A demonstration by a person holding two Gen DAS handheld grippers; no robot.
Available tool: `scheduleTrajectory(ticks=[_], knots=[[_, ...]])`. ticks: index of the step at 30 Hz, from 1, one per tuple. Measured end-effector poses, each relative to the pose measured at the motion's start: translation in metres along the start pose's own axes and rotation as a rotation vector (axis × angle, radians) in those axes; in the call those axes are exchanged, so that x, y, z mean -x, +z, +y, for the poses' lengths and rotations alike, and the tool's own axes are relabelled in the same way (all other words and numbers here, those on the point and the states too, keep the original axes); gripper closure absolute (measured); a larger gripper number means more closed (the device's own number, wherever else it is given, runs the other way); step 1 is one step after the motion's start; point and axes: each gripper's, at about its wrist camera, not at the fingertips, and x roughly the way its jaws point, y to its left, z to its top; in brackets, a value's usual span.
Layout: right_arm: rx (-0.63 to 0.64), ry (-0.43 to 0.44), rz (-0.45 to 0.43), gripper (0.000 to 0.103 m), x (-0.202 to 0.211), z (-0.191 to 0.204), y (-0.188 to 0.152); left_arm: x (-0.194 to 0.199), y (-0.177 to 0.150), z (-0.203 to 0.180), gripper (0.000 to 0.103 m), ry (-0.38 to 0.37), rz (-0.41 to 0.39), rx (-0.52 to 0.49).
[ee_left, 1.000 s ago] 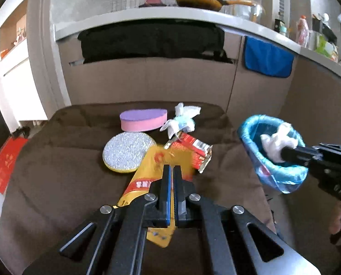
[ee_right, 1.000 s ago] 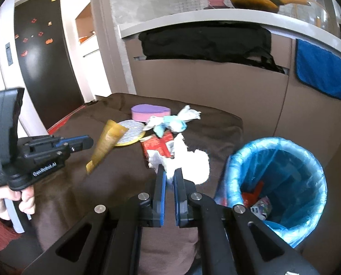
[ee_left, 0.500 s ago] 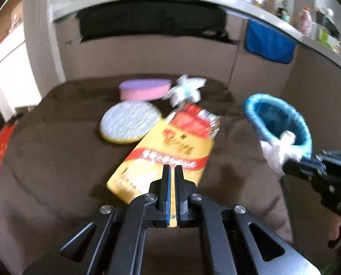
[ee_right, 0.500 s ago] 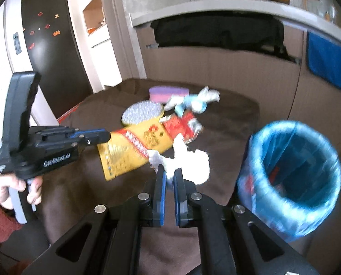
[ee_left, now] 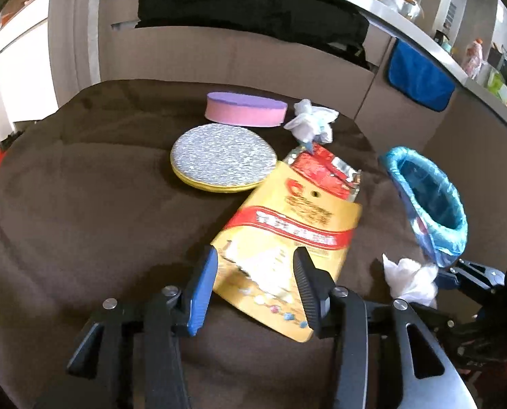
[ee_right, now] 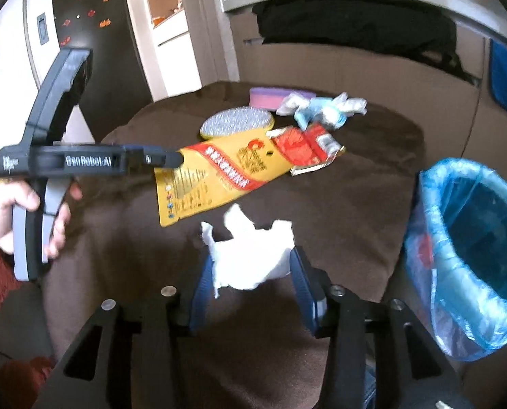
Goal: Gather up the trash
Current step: 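Lift the white tissue with the right gripper while the left lifts the yellow wrapper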
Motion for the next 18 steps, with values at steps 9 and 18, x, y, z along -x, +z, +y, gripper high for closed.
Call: scheduleTrajectory(ticks=[9,18], knots=[[-0.041,-0.026,0.036,0.050,-0.029,-0.012,0.014,-0.021,0.008,0.010,0.056,-0.034,0.051,-0.002],[-0.037,-0.033,0.049,0.076,-0.022,-0.017,0.014,-0.032,0.022,-0.002,0.056,-0.050,0.087,-0.071]])
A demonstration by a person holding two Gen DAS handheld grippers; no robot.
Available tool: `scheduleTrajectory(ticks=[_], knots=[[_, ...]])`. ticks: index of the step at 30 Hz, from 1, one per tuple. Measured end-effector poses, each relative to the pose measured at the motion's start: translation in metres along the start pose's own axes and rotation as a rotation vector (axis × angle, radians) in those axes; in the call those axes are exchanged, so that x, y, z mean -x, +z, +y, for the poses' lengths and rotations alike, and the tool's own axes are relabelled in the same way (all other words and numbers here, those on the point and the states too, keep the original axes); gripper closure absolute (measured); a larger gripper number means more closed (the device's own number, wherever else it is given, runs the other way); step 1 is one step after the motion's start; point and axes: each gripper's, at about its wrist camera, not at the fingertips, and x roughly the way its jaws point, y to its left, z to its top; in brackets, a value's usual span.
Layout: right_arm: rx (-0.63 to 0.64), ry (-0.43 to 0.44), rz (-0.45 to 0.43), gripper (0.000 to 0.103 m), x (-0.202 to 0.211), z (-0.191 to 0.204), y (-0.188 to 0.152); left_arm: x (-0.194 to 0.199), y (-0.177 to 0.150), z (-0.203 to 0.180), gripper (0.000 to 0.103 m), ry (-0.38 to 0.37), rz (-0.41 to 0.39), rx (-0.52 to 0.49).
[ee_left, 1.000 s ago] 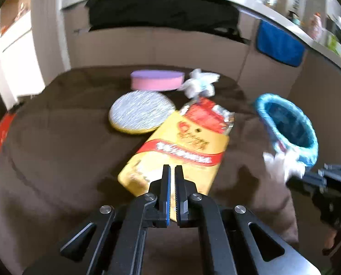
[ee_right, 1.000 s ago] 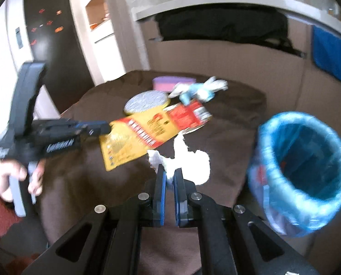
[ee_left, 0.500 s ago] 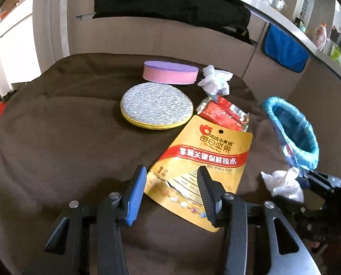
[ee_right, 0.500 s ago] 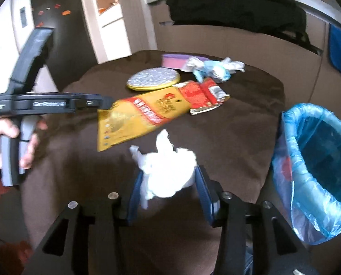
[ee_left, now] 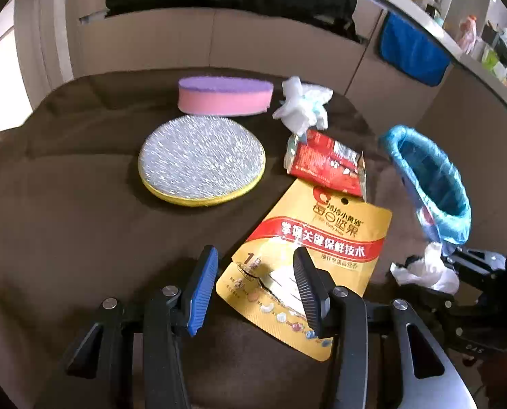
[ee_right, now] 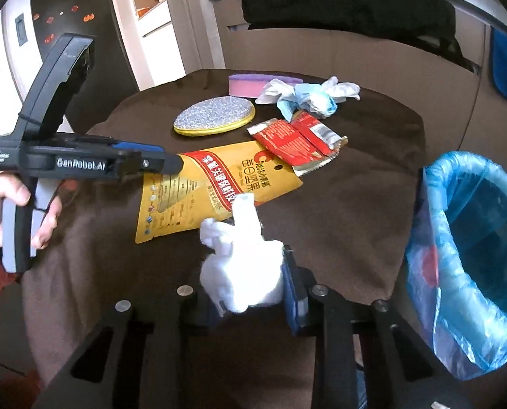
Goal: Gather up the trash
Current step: 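Lift the white tissue with the right gripper while the left lifts the yellow wrapper, then carry the tissue and yellow wrapper over the bin and open both grippers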
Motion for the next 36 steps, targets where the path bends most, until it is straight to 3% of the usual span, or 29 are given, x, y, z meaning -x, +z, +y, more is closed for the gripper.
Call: scheduleTrajectory(ticks=[4,8,11,15,16,17,18,21,36], knots=[[0.011,-0.025,-0.001,0.077,0.008,-0.006,-0.007,0.007,-0.008,0.001,0.056,0.039,-0.016,-0.017],[-0.015,-0.029,-0.002,0.077,0.015,-0.015,-0.011,-0.008,-0.008,0.011,0.056,-0.001,0.035,0.046],[-0.018,-0.040,-0.009,0.076,0.019,-0.016,-0.015,-0.009,-0.006,0.010,0.056,-0.002,0.019,0.077],[-0.029,-0.043,-0.013,0.076,0.019,-0.019,-0.018,-0.010,-0.013,-0.004,0.057,0.086,-0.024,0.077],[-0.035,-0.044,-0.016,0.076,0.019,-0.020,-0.017,-0.011,-0.014,-0.007,0.061,0.112,-0.029,0.074],[-0.040,-0.045,-0.019,0.076,0.020,-0.020,-0.017,-0.010,-0.015,-0.010,0.087,0.136,-0.036,0.078],[-0.045,-0.046,-0.022,0.076,0.020,-0.020,-0.016,-0.009,-0.016,-0.011,0.101,0.144,-0.041,0.095],[-0.032,-0.055,-0.033,0.076,0.027,-0.016,-0.013,0.007,-0.017,-0.012,0.102,0.119,-0.099,0.154],[-0.041,-0.062,-0.106,0.077,0.061,-0.009,0.015,0.087,0.004,-0.067,0.103,0.203,-0.270,-0.020]])
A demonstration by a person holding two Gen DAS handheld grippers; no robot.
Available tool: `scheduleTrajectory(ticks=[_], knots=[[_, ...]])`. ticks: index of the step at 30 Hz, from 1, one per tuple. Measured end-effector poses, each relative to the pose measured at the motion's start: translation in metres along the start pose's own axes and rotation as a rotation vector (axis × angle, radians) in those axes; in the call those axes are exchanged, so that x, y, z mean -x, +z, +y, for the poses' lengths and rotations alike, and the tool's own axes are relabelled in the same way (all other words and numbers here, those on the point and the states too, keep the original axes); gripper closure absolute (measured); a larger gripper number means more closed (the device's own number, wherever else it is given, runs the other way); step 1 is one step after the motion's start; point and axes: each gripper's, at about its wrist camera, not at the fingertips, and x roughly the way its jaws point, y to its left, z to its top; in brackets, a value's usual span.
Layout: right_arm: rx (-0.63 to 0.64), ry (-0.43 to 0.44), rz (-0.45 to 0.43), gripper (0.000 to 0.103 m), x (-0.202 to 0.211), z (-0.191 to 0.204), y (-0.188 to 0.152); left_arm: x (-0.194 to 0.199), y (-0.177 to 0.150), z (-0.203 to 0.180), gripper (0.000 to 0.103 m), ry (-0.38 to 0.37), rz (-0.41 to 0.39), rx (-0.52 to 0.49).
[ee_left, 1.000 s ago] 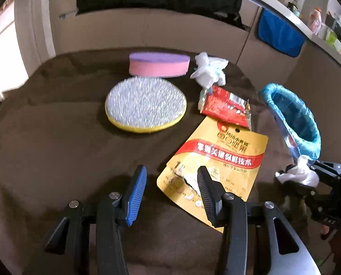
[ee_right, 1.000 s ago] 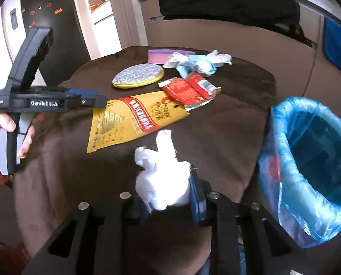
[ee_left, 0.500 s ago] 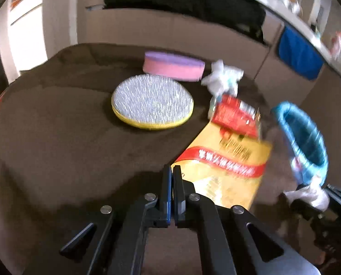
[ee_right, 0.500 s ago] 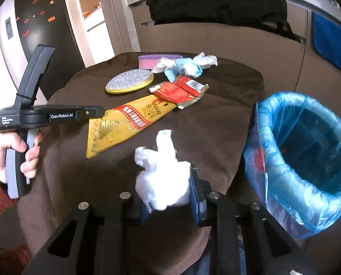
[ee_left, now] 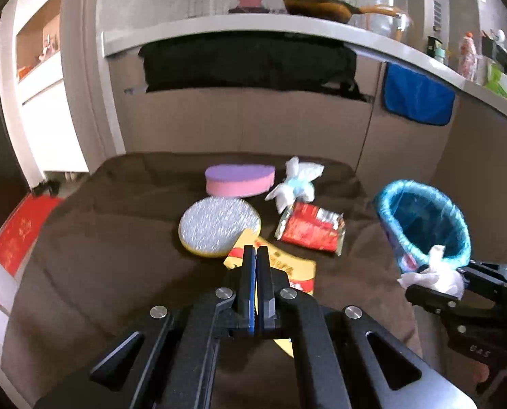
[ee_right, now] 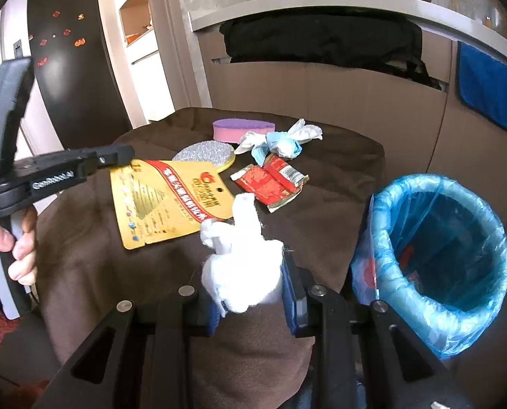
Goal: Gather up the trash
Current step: 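Carry the tissue and yellow wrapper over the bin and open both grippers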
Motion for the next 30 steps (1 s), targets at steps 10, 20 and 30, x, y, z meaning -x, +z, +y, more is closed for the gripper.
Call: scheduleTrajectory(ticks=[10,20,30], knots=[[-0.041,-0.034,-0.057,0.077,0.031,-0.023,0.013,0.033,0.038,-0.040,0.103,-0.064,-0.082,-0.047],[-0.075,-0.155,-0.138,0.077,0.079,-0.073,0.027,0.048,0.088,-0.129,0.103,-0.220,-0.143,-0.125],[-0.171,-0.294,-0.159,0.077,0.108,-0.153,0.013,0.007,0.105,-0.220,0.103,-0.386,-0.072,-0.168]])
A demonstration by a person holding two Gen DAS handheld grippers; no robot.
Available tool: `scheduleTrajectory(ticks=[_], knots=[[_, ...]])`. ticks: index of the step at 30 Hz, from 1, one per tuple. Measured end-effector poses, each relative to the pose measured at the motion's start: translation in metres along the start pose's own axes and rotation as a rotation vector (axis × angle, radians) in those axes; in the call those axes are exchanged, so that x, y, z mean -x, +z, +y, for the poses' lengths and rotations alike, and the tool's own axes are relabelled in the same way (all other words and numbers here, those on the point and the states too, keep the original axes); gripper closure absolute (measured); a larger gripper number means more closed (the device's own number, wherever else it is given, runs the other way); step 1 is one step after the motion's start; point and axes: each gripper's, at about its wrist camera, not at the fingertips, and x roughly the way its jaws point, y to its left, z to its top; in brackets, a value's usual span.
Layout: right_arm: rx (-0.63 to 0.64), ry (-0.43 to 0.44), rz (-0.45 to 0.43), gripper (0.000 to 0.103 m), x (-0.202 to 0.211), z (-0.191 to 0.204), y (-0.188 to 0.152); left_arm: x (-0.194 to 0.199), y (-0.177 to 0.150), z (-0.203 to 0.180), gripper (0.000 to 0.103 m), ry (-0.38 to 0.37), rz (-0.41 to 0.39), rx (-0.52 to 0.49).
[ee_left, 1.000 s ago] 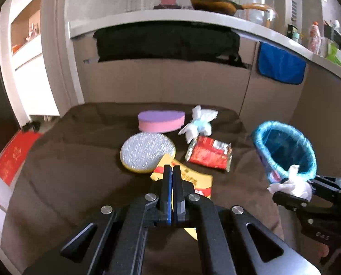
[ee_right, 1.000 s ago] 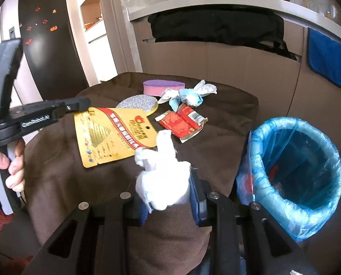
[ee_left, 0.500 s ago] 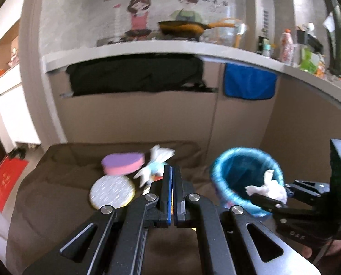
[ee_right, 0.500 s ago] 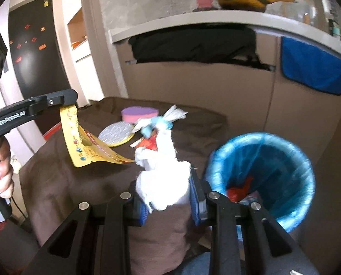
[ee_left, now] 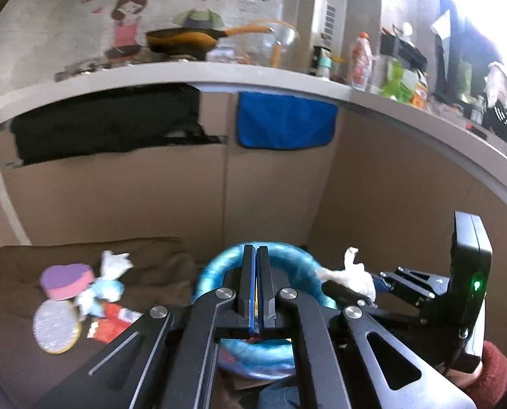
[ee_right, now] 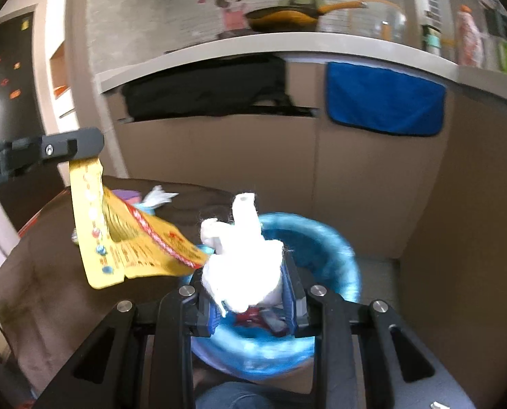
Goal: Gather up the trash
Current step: 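Carry the tissue and yellow wrapper over the bin and open both grippers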
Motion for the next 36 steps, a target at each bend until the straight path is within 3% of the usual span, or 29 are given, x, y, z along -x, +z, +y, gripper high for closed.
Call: scheduleTrajectory(ticks=[6,21,25,28,32,36], knots=[[-0.043,-0.040,0.029,0.077,-0.017,-0.038,-0.001,-0.053,-0.002,-0.004,0.103,-0.102,0.048,0.045],[-0.111,0.016,0.133,0.073,-0.080,-0.051,-0.020,-0.134,-0.038,0.034,0.101,-0.151,0.186,0.147],[-0.115,0.007,0.153,0.071,-0.090,-0.050,-0.025,-0.146,-0.044,0.042,0.096,-0.164,0.220,0.176],[-0.096,0.006,0.152,0.068,-0.093,-0.045,-0.025,-0.149,-0.047,0.045,0.077,-0.164,0.227,0.185],[-0.079,0.001,0.139,0.066,-0.093,-0.041,-0.024,-0.143,-0.048,0.050,0.077,-0.148,0.205,0.186],[-0.114,0.052,0.136,0.060,-0.094,-0.043,-0.022,-0.134,-0.051,0.056,0.076,-0.111,0.201,0.174]])
